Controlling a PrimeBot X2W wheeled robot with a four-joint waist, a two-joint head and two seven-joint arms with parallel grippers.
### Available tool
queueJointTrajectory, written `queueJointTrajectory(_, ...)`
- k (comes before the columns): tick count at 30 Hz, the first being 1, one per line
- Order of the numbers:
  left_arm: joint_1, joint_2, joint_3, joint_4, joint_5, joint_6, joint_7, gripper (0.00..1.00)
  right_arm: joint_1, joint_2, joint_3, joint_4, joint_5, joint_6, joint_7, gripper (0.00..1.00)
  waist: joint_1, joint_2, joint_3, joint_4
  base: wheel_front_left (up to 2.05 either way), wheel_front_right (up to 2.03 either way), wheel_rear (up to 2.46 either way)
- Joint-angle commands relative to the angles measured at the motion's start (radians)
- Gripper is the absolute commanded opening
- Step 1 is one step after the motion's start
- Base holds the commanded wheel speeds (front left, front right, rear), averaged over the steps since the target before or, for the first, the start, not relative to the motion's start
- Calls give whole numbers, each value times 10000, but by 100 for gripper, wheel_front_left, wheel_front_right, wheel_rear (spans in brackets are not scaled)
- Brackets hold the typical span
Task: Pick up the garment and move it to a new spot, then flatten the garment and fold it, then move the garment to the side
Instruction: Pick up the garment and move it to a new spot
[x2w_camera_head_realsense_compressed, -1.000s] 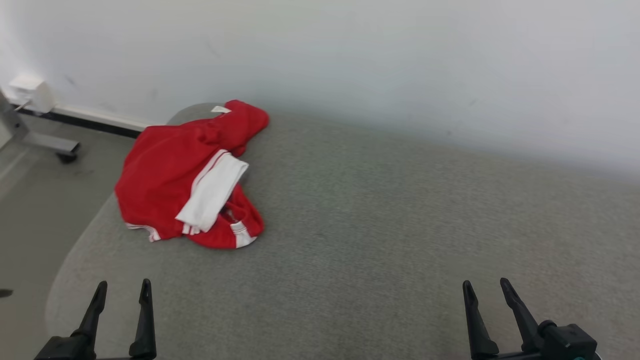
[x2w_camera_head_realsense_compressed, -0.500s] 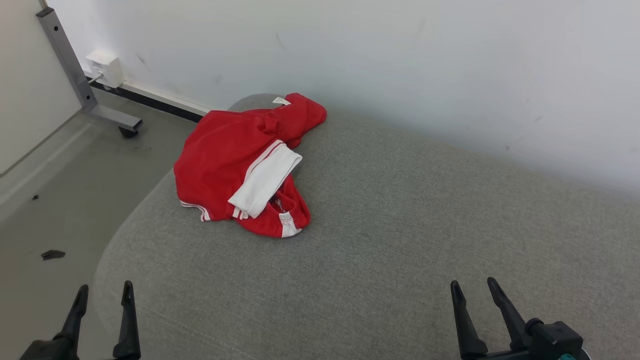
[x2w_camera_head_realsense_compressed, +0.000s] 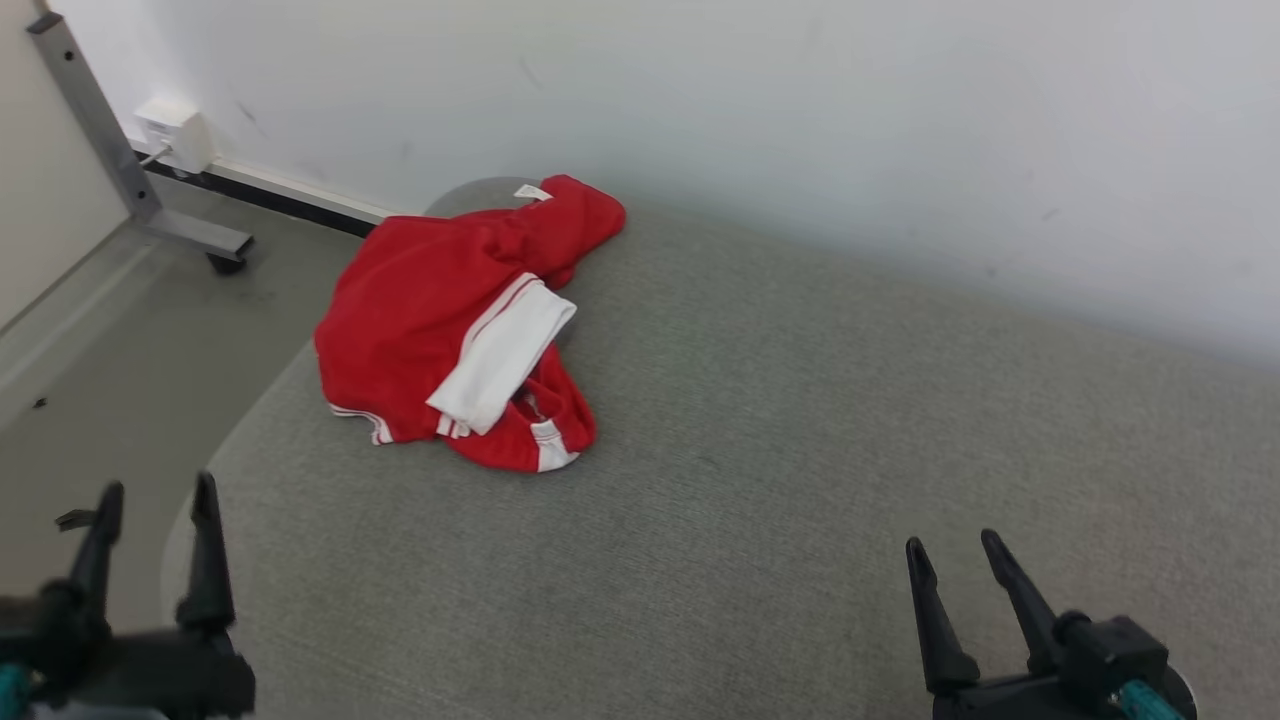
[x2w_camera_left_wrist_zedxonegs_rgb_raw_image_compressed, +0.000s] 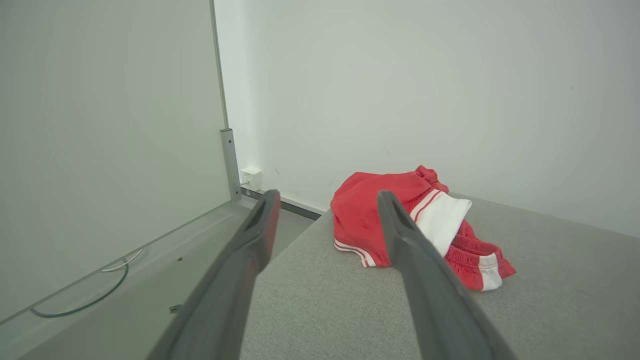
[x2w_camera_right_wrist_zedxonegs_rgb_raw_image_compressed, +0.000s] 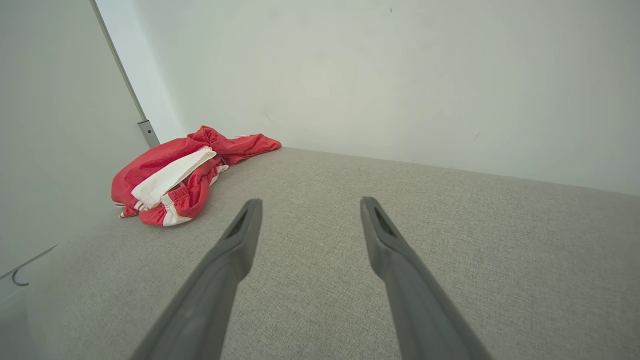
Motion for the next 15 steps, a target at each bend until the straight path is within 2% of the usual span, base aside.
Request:
queueJointTrajectory(1,-528,104,113,113,-203,-75,4,100,-185,-23,-72,-116,-194,-21,125,100,0,-1,418,-483,0,0,0)
queueJointTrajectory(6,-2219,555,405,602,-774,-302,38,100,-591,-28,-351,-555,-680,-21,504,100,0,-1,1344,-1350,0,0,0)
queueJointTrajectory(15,-5661,1701,533,1439,-1741,-637,305,100,-1352,-23,-1225,-1713,-1417,-21,788,100,0,-1,3829,-2934,0,0,0)
